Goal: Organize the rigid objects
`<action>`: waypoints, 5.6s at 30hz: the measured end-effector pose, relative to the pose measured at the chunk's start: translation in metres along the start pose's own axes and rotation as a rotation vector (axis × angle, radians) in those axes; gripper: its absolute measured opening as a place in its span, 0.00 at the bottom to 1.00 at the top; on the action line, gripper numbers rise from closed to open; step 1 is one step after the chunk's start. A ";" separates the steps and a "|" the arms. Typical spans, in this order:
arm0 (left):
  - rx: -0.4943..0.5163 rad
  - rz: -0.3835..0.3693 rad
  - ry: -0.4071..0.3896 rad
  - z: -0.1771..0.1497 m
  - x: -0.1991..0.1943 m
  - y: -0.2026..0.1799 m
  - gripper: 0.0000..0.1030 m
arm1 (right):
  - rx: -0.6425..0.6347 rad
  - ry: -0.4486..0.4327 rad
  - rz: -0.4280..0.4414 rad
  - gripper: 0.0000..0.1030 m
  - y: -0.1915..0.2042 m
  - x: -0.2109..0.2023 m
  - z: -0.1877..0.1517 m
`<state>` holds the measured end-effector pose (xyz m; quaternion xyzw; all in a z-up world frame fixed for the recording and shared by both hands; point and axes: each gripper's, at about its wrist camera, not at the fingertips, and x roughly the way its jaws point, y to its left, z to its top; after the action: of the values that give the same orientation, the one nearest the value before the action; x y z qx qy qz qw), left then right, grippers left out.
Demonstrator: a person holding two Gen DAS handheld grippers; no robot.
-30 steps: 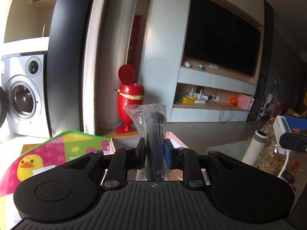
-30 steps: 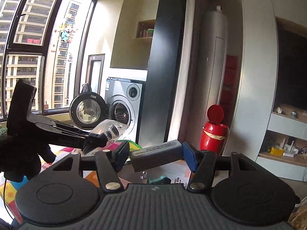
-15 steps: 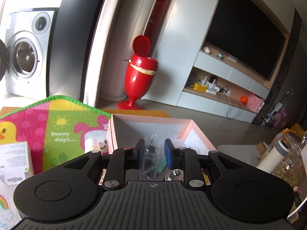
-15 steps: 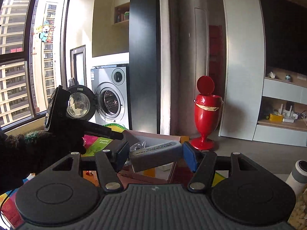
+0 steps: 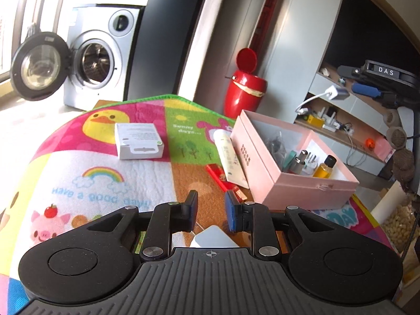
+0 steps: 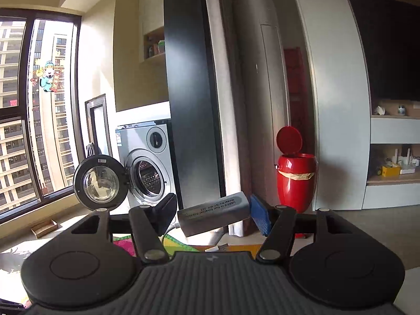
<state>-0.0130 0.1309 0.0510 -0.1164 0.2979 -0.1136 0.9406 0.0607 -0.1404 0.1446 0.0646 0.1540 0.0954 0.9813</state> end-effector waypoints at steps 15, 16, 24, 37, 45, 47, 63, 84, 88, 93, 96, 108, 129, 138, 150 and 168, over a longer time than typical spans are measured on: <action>-0.139 0.044 0.070 -0.024 0.001 0.039 0.24 | -0.215 0.318 0.151 0.60 0.077 -0.039 -0.126; -0.136 0.050 0.069 -0.025 0.000 0.038 0.24 | -0.223 0.335 0.174 0.60 0.086 -0.036 -0.129; -0.142 0.102 0.061 -0.026 -0.006 0.048 0.24 | -0.259 0.437 0.366 0.63 0.147 -0.019 -0.152; -0.084 0.186 -0.049 0.049 0.034 0.062 0.24 | -0.394 0.370 0.321 0.63 0.161 -0.033 -0.171; -0.077 0.314 0.023 0.086 0.097 0.069 0.24 | -0.415 0.310 0.231 0.66 0.139 -0.040 -0.166; -0.022 0.310 0.041 0.083 0.107 0.062 0.25 | -0.381 0.327 0.181 0.66 0.127 -0.041 -0.161; 0.184 0.221 -0.001 0.059 0.122 0.023 0.29 | -0.109 0.400 -0.092 0.74 0.071 -0.019 -0.171; -0.075 0.119 -0.064 0.045 0.014 0.075 0.54 | -0.184 0.375 0.076 0.84 0.138 -0.013 -0.130; -0.135 0.141 -0.090 0.024 -0.023 0.102 0.54 | -0.208 0.422 0.146 0.85 0.192 0.044 -0.099; -0.166 0.137 -0.083 0.009 -0.040 0.120 0.54 | -0.229 0.483 0.144 0.84 0.241 0.113 -0.088; -0.173 0.132 -0.070 0.007 -0.041 0.125 0.54 | -0.252 0.488 0.137 0.84 0.250 0.132 -0.089; -0.166 0.068 -0.005 0.000 -0.013 0.110 0.54 | -0.045 0.629 0.140 0.84 0.228 0.193 -0.093; -0.057 -0.063 0.151 -0.031 -0.021 0.008 0.54 | -0.345 0.382 0.179 0.67 0.173 -0.007 -0.077; 0.027 0.066 0.177 -0.027 0.029 -0.042 0.54 | -0.252 0.423 -0.073 0.67 0.068 -0.060 -0.140; 0.138 0.065 0.185 -0.032 0.043 -0.054 0.52 | -0.152 0.433 -0.110 0.72 0.041 -0.051 -0.173; 0.334 -0.193 -0.024 0.037 0.006 -0.102 0.36 | -0.275 0.231 -0.018 0.67 0.037 -0.088 -0.060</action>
<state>-0.0015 0.0384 0.1064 0.0120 0.2513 -0.2498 0.9351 -0.0465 -0.1162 0.1188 -0.0830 0.2520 0.1134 0.9575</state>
